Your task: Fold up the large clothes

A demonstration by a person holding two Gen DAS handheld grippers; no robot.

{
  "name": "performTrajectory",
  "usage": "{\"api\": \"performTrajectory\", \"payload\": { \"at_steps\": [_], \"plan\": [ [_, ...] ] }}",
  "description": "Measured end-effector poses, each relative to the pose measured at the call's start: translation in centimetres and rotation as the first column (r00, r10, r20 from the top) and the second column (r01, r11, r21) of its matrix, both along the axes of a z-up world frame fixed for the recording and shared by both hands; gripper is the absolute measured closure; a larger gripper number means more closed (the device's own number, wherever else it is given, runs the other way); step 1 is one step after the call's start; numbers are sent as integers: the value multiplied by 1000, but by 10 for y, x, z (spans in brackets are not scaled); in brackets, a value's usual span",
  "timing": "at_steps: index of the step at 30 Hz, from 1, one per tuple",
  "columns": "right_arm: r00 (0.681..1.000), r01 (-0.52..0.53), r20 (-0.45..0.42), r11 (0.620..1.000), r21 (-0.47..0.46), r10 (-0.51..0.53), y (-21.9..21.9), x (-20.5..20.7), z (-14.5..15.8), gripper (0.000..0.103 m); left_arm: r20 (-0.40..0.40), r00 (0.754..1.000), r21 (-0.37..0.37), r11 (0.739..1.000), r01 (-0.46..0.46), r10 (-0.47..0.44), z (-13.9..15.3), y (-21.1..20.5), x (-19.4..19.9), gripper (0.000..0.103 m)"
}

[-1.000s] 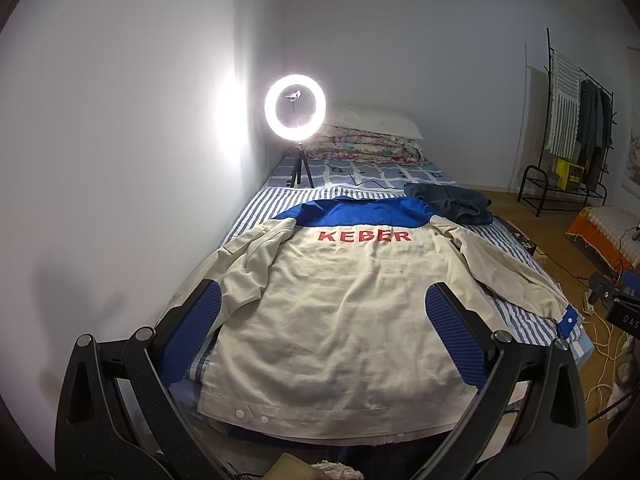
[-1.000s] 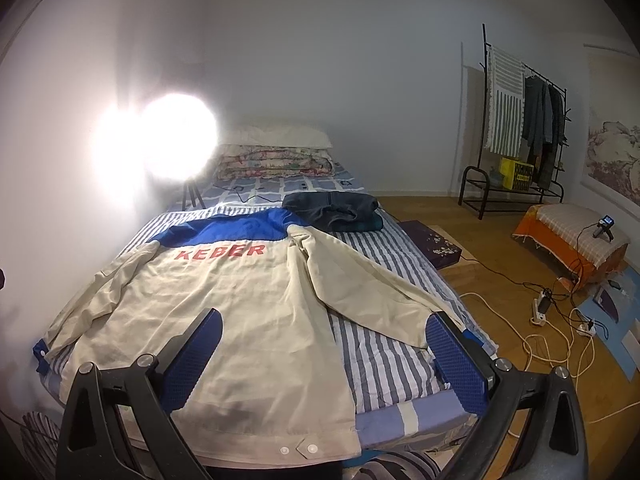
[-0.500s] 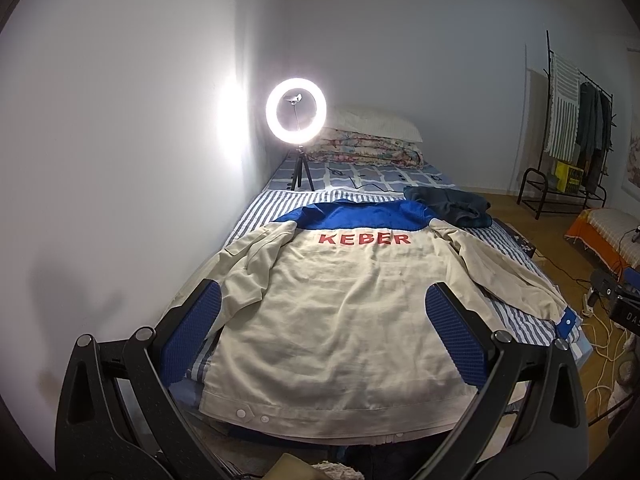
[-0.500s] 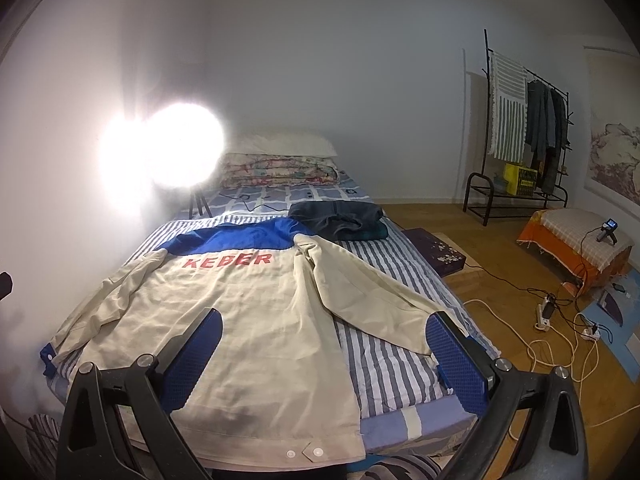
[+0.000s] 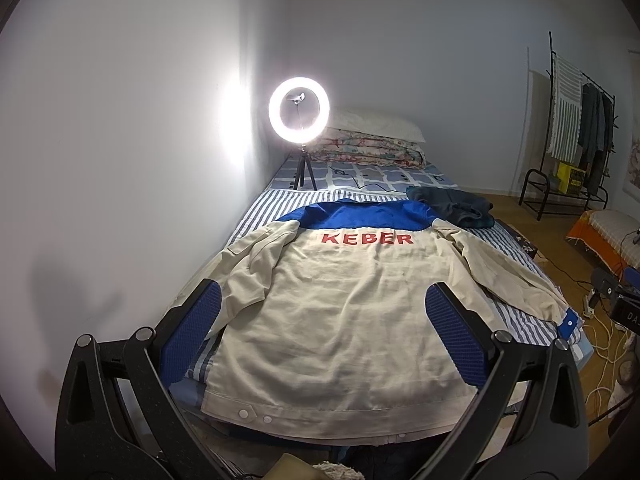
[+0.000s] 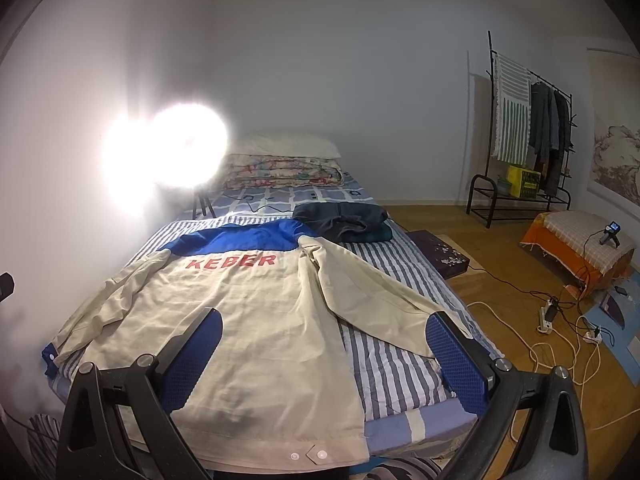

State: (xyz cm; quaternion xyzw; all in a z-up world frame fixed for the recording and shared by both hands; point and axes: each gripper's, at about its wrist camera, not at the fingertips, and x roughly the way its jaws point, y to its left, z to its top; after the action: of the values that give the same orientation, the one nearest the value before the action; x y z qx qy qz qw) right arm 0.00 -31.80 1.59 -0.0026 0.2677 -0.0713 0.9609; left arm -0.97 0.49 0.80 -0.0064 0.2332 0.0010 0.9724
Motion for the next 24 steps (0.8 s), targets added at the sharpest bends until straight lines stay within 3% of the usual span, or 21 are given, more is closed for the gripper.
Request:
{"api": "performTrajectory", "payload": {
  "at_steps": [24],
  "plan": [
    [1000,-4,-2,1000,-4,4,3,4,-1,0,-9,1000,-4,1000,-8,8,0,11,-3,0]
  ]
}}
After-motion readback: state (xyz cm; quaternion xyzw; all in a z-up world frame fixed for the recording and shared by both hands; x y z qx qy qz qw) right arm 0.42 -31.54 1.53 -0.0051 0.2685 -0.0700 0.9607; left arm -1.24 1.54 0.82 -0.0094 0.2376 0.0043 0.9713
